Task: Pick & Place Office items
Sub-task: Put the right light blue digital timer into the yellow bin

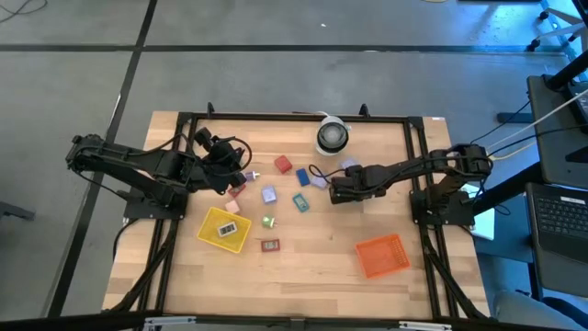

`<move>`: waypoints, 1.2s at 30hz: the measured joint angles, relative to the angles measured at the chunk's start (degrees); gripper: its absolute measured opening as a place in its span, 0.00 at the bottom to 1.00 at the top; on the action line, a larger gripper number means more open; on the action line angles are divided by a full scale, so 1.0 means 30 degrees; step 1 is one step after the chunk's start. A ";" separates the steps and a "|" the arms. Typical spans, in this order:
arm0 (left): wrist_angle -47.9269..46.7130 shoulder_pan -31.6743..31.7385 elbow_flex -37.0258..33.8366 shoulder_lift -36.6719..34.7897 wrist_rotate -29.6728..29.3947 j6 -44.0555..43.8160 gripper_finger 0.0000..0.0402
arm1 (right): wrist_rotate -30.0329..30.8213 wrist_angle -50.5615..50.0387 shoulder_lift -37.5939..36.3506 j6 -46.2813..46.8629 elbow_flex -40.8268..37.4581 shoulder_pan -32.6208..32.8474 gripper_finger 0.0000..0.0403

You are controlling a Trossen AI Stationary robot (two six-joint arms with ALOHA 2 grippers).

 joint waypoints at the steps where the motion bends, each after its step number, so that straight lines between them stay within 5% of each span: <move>1: 0.0000 0.0000 0.0000 0.0000 0.0004 0.0004 0.53 | -0.0018 -0.0013 -0.0004 -0.0054 0.0007 -0.0001 0.37; 13: 0.0642 0.0000 0.0000 0.0000 0.1083 -0.0104 0.53 | -0.0124 -0.0041 -0.0004 -0.1351 0.0017 0.0207 0.37; 20: 0.2921 0.0476 0.0000 -0.0007 0.7062 0.1343 0.53 | 0.0954 -0.0334 0.0069 -0.3096 0.0567 0.1000 0.36; 36: 0.6915 0.6490 0.0000 0.1447 2.1395 -0.1640 0.53 | 0.5839 -0.5105 0.0062 -0.7010 0.7019 0.4004 0.35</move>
